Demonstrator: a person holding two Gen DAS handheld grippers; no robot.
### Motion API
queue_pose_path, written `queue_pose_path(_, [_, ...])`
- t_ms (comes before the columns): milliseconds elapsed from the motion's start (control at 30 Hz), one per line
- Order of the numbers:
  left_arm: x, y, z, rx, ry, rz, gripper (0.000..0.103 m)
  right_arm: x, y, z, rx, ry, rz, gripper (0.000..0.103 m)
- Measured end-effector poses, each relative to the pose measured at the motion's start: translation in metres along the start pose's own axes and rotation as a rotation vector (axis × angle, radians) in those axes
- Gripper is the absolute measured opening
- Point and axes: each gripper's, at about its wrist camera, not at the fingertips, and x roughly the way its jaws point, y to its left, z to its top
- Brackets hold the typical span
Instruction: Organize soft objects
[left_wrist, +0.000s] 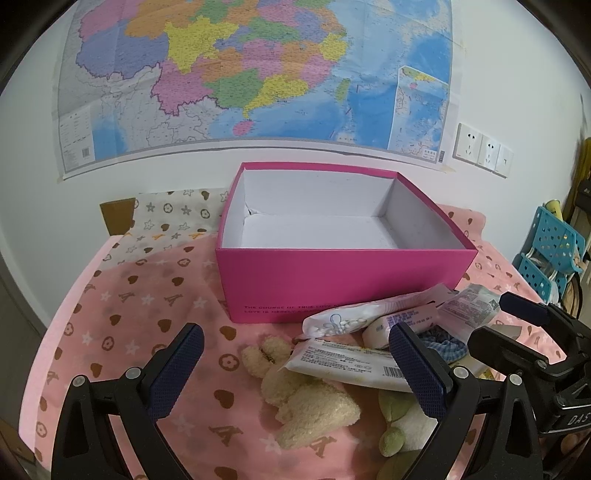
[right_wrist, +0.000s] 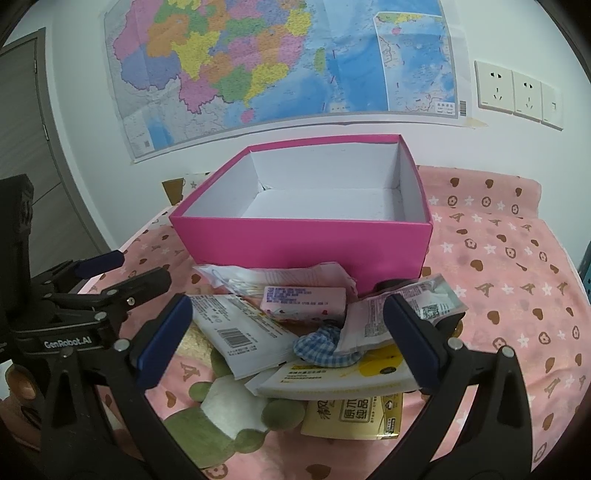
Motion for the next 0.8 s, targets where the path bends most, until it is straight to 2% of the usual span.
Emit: queue_pose_path(800, [0.0097, 0.0029, -0.0040, -0.009, 0.020, -0.007, 0.102, 0.0008, 0.0034, -0.0031, 0.002, -0.002, 0.028, 0.103])
